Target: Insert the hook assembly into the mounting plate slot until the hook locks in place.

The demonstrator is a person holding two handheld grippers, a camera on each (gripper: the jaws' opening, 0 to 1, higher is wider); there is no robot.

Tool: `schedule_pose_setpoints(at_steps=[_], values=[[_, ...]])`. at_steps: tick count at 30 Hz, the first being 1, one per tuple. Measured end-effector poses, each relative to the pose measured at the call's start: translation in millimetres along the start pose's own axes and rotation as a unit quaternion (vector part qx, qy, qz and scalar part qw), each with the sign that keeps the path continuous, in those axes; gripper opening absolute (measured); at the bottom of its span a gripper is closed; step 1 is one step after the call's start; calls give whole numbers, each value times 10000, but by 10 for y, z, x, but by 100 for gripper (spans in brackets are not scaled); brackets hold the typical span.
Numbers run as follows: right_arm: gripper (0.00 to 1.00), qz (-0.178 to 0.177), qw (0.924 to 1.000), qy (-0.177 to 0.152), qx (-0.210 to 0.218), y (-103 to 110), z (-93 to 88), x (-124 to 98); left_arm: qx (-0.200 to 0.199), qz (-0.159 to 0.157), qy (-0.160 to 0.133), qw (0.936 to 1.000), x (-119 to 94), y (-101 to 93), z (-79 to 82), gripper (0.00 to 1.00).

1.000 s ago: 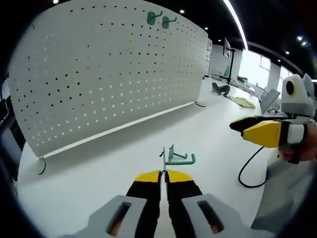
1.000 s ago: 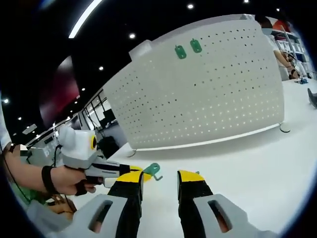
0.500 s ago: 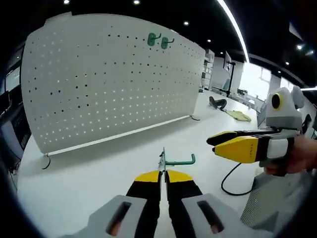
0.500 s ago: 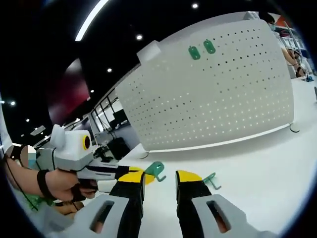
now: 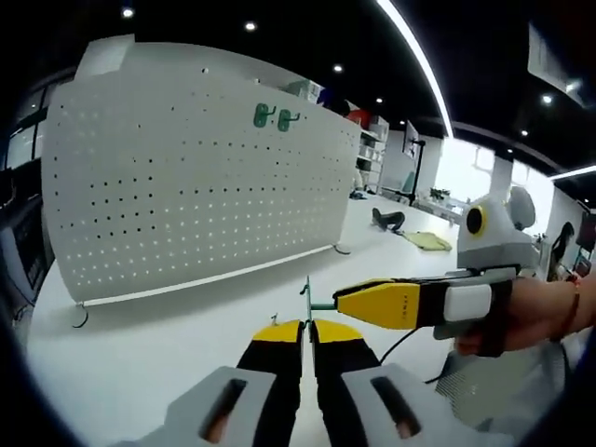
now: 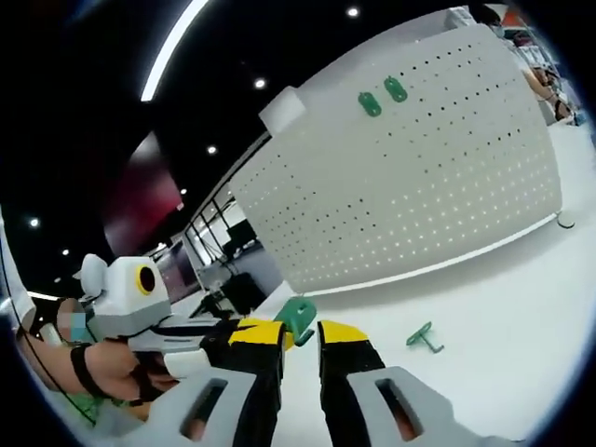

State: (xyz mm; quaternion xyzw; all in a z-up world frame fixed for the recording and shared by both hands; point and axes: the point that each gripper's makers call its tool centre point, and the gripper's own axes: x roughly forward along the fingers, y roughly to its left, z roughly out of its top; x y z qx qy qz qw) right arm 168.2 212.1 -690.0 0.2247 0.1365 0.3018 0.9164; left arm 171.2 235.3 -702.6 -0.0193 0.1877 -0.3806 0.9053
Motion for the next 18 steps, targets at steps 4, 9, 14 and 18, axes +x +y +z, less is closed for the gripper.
schedule_pose_setpoints(at_steps=[4, 9, 14, 18], values=[[9, 115, 9999, 6, 123, 63, -14, 18, -25, -4, -139, 9999, -49, -20, 28, 4], [6, 262, 9992, 24, 291, 143, -14, 37, -74, -14, -311, 9995, -116, -30, 54, 4], [3, 431, 9979, 51, 488, 216, 12, 35, -167, -41, -431, 9989, -148, -43, 89, 4], [2, 447, 9975, 58, 545, 264, 32, 35, -204, -35, -492, 9986, -162, -53, 91, 4]])
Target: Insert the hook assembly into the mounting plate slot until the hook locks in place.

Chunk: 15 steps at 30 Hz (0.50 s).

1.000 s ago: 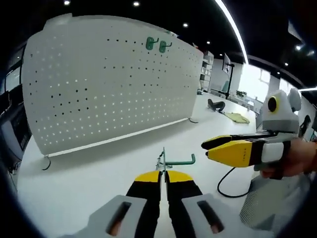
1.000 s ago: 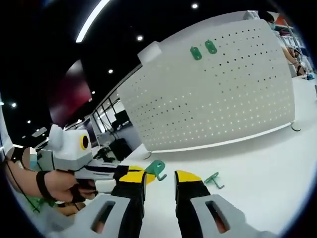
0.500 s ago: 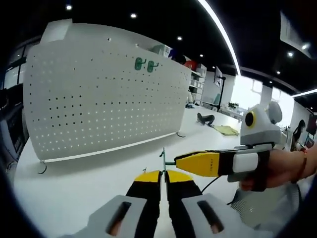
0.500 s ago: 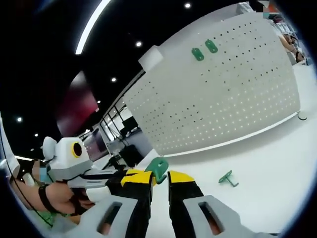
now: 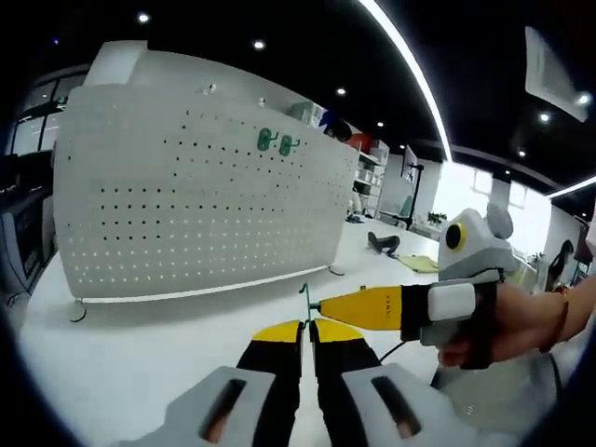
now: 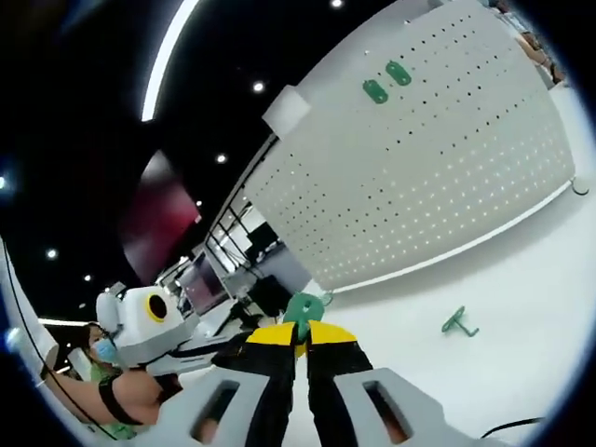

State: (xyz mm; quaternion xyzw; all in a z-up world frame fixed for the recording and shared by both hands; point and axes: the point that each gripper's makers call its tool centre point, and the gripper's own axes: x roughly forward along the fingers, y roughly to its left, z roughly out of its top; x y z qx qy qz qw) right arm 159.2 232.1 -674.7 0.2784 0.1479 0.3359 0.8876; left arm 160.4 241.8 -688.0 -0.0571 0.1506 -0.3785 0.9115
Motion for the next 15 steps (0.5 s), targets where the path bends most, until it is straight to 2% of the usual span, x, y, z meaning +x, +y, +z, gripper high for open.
schedule_pose_setpoints(at_steps=[1, 5, 15], values=[[2, -41, 9999, 22, -153, -3, -2, 2, 73, 28, 21, 10000, -3, -3, -8, 4], [1, -40, 9994, 128, -308, 38, -7, 25, 162, 74, 51, 9998, -14, 5, -16, 5], [1, -230, 9972, -114, -709, -6, 214, 3, 232, 165, -77, 9996, -119, 42, 39, 11]])
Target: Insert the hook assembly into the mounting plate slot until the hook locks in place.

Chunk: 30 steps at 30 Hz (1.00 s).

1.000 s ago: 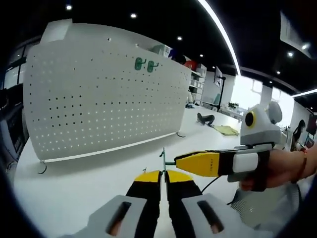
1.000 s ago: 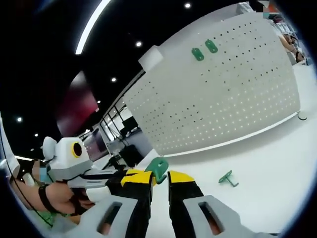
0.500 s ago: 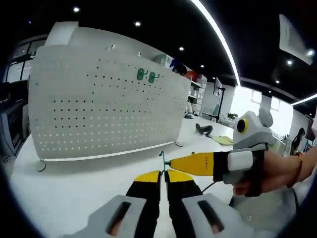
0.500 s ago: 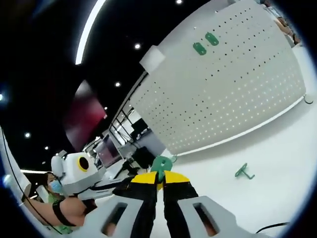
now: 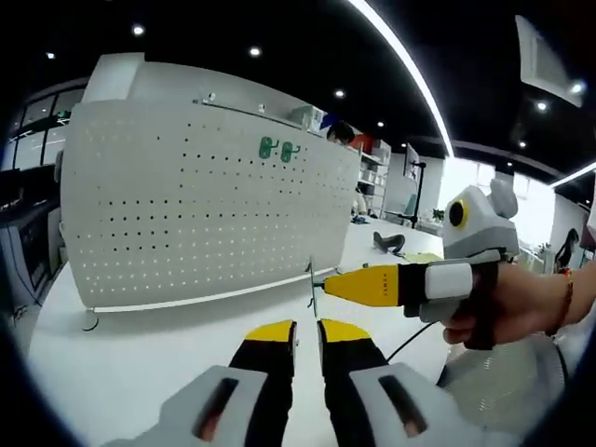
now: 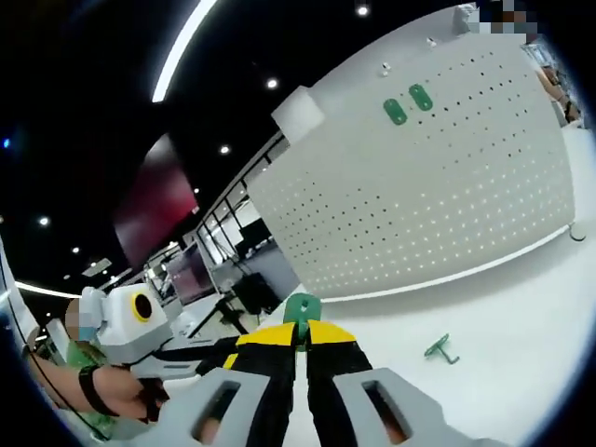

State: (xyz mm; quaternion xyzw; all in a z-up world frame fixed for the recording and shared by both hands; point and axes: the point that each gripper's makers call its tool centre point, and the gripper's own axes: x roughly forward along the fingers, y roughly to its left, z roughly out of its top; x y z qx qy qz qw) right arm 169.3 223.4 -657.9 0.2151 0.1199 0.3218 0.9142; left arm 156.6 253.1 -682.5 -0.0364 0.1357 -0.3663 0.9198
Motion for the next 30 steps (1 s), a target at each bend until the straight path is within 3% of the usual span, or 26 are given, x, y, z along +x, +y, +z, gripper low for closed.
schedule_pose_setpoints(at_steps=[15, 23, 26, 30], values=[[1, -246, 9972, -98, -695, 40, 327, 121, 109, 288, -188, 9993, -357, 73, 114, 17], [1, -634, 9908, -182, -1183, -56, 458, 134, 82, 282, -384, 9988, -551, 19, 163, 23], [1, -722, 9890, -223, -1272, -92, 523, 130, -6, 193, -645, 9977, -613, -38, 221, 27], [1, -782, 9874, -273, -1349, -113, 616, 132, -25, 217, -592, 9980, -661, -71, 175, 30]])
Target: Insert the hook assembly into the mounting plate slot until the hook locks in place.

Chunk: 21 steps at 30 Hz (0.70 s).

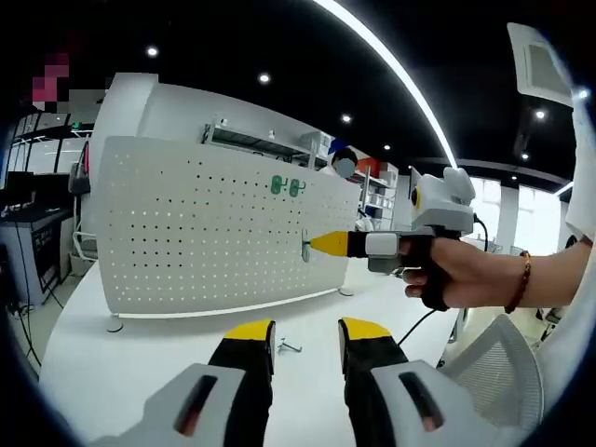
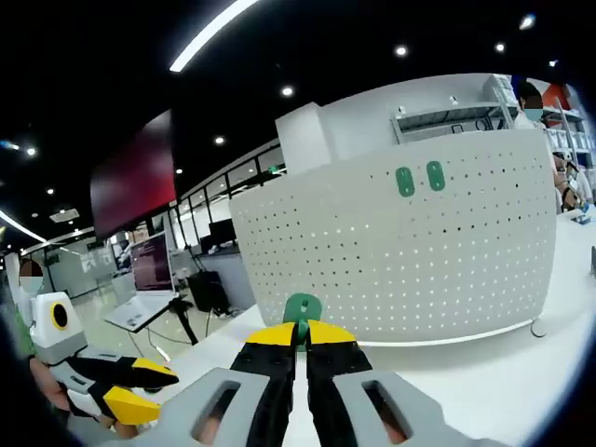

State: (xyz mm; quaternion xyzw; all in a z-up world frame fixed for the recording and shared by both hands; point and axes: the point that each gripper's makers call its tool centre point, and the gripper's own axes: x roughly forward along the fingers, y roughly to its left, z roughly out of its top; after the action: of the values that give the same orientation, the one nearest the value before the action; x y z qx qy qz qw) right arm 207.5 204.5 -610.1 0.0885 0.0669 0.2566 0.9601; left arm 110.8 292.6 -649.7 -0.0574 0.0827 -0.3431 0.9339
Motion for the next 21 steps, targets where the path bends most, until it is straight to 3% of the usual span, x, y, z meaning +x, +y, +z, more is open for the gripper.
schedule_pose_setpoints(at_steps=[6, 15, 21], values=[[1, -246, 9991, -151, -305, -121, 138, 56, -4, 14, -51, 10000, -36, -15, 10, 33], [2, -522, 9960, -489, -529, -267, 494, 153, 35, -58, -65, 10000, -125, -71, -27, 42], [2, -600, 9955, -640, -371, -319, 680, 234, 72, -60, -69, 9999, -158, -133, -30, 47]])
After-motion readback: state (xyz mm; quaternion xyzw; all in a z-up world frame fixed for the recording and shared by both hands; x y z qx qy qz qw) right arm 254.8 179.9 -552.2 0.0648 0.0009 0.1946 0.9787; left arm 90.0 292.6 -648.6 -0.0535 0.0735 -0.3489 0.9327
